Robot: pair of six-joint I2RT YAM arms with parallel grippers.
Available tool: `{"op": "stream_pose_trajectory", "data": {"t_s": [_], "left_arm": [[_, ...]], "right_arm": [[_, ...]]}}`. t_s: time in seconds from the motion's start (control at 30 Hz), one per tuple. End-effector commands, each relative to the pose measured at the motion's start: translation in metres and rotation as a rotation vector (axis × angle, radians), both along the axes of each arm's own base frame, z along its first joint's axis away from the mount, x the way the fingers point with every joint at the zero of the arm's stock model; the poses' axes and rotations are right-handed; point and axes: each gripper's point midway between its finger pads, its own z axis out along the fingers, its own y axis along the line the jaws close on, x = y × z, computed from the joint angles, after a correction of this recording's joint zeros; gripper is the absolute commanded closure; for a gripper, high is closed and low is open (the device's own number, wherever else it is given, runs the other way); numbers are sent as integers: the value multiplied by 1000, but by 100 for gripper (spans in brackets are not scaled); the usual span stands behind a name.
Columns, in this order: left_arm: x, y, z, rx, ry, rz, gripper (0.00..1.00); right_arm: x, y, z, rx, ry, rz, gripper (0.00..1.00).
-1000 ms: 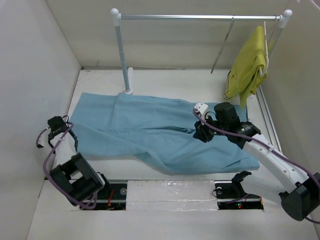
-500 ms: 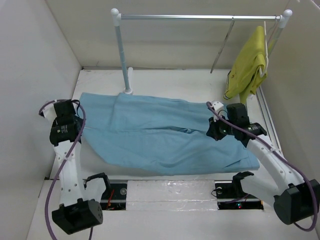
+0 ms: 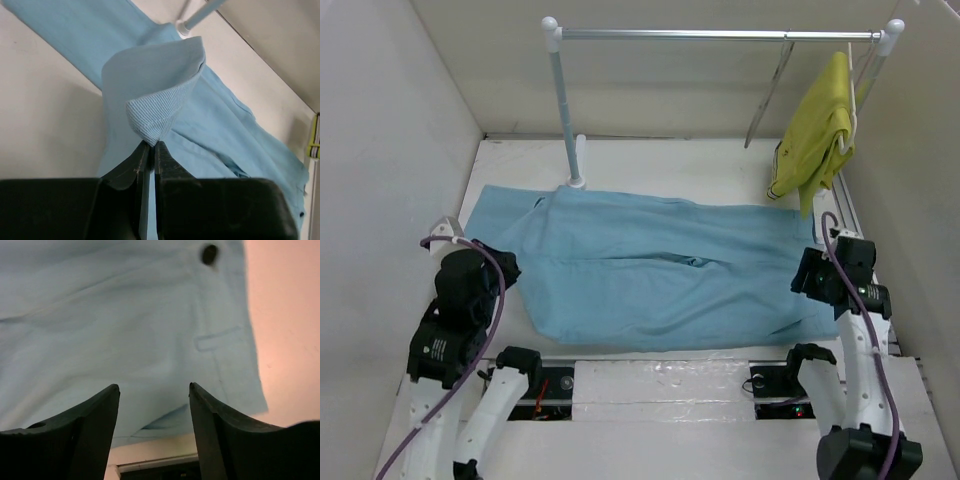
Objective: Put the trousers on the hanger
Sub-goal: Fold the trousers at the center of the board.
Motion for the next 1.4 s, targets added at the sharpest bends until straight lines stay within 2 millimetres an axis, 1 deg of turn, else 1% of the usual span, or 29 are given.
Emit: {"op": "stream_pose_trajectory", "data": {"t_s": [0.0, 0.07, 0.1, 0.17, 0.27, 0.3, 0.4, 0.47, 0.5, 0.6, 0.63, 0.67, 0.7, 0.73, 0.77, 0.8, 0.9, 0.93, 0.97, 1.03, 1.07, 1.1, 1.13, 1.17, 1.2, 1.23, 1.27, 1.3, 1.37], "left_arm": [[-12, -6, -2, -30, -15, -19, 100], [-21, -6, -2, -45, -27, -21, 100], [-25, -6, -2, -54, -38, -30, 100], [-29, -9, -2, -68, -43, -44, 100], [-31, -15, 3, -81, -56, -77, 100], [-31, -17, 6, -86, -60, -89, 100], [-32, -14, 23, -85, -96, -78, 100], [-30, -9, 27, -63, -111, -61, 100], [-29, -9, 27, -55, -114, -65, 100], [-29, -5, 25, -26, -114, -54, 100], [-29, -4, 24, -22, -112, -50, 100], [-30, -5, 24, -20, -105, -59, 100], [-30, -5, 24, -20, -105, -59, 100], [-30, -6, 24, -16, -101, -64, 100], [-29, -5, 24, -9, -99, -57, 100], [-28, -5, 26, 1, -95, -58, 100], [-26, -2, 38, 14, -112, -49, 100], [-25, -3, 38, 15, -109, -51, 100], [-26, -3, 40, 12, -113, -53, 100], [-25, -6, 36, 16, -100, -66, 100], [-23, -6, 33, 22, -89, -65, 100], [-22, -8, 27, 27, -73, -69, 100], [-21, -10, 25, 25, -66, -80, 100], [-20, -14, 22, 21, -62, -96, 100], [-19, -16, 18, 20, -51, -100, 100], [-19, -19, 17, 12, -50, -115, 100], [-19, -20, 17, 10, -51, -121, 100], [-18, -21, 16, 8, -55, -126, 100], [-18, -22, 18, 6, -58, -128, 100]], "right_arm": [[-22, -32, -4, -43, 121, -235, 36], [-26, -35, -15, -2, 176, -358, 41], [-32, -43, -19, -14, 200, -431, 42], [-34, -44, -27, 19, 231, -535, 45], [-43, -38, -32, 45, 306, -553, 48], [-48, -38, -29, 47, 345, -594, 48], [-46, -41, -28, 18, 377, -616, 48], [-45, -42, -34, 16, 389, -620, 48], [-42, -44, -44, 11, 399, -628, 48], [-32, -53, -58, -30, 396, -624, 47], [-35, -56, -68, -42, 448, -620, 47], [-27, -63, -78, -49, 455, -606, 48], [-27, -63, -78, -49, 455, -605, 48], [-27, -63, -87, -50, 495, -588, 49], [-14, -67, -91, -42, 460, -582, 49], [-10, -66, -94, -37, 463, -553, 51], [17, -70, -102, -25, 414, -502, 54], [23, -74, -104, -7, 400, -506, 54], [42, -78, -104, -7, 350, -487, 54], [65, -84, -99, -28, 295, -400, 54], [88, -94, -91, -38, 250, -381, 54], [98, -95, -86, -49, 244, -317, 53], [105, -102, -79, -66, 236, -297, 53], [108, -103, -75, -75, 251, -272, 52], [117, -111, -60, -111, 234, -253, 50], [115, -115, -53, -120, 234, -259, 48], [107, -121, -50, -118, 244, -277, 48], [97, -121, -43, -104, 234, -305, 45], [72, -124, -41, -90, 255, -363, 43]]}}
